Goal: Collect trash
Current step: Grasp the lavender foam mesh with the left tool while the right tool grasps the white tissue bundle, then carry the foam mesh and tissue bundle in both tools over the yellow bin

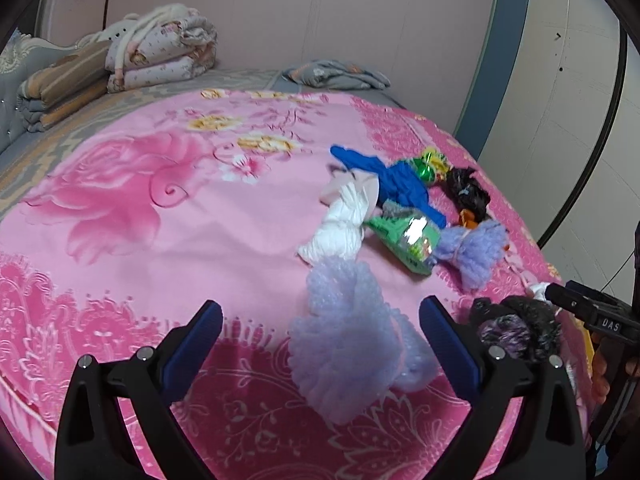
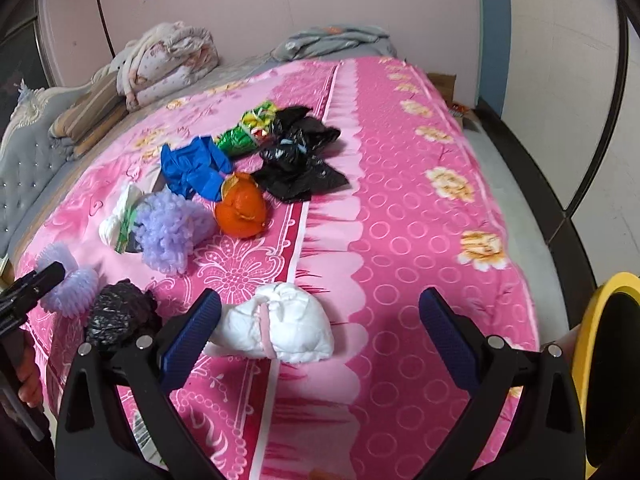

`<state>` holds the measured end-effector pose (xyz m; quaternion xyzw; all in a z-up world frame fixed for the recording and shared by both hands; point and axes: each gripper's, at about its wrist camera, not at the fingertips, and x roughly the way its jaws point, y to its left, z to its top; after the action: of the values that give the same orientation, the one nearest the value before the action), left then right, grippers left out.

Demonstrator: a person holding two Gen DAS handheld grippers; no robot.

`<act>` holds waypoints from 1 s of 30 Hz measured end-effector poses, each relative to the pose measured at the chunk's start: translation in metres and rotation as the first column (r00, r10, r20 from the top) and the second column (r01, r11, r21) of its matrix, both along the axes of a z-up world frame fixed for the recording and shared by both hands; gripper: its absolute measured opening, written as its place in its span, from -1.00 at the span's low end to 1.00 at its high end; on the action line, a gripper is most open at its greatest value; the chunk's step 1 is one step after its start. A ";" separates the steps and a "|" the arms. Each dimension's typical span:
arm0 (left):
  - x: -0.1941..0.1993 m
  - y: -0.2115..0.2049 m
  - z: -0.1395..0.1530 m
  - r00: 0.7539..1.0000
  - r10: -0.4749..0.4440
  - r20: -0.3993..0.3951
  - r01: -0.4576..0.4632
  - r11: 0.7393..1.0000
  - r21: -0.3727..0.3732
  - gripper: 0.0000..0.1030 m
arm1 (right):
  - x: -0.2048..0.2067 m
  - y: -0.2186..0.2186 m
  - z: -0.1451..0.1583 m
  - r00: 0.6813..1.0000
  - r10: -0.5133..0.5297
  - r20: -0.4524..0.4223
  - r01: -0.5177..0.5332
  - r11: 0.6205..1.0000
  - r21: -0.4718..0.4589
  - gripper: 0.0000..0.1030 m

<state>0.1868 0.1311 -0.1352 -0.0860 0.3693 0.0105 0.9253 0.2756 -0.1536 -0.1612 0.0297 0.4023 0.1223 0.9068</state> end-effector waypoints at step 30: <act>-0.013 -0.044 0.041 0.992 -0.103 0.070 0.100 0.994 0.037 -0.28 | -0.038 -0.005 0.059 0.992 0.094 0.083 -0.105 0.986 0.128 -0.30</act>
<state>0.1734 0.0873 -0.0941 -0.0521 0.3394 -0.0336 0.9386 0.2381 -0.1581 -0.1024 0.0648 0.3592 0.1950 0.9104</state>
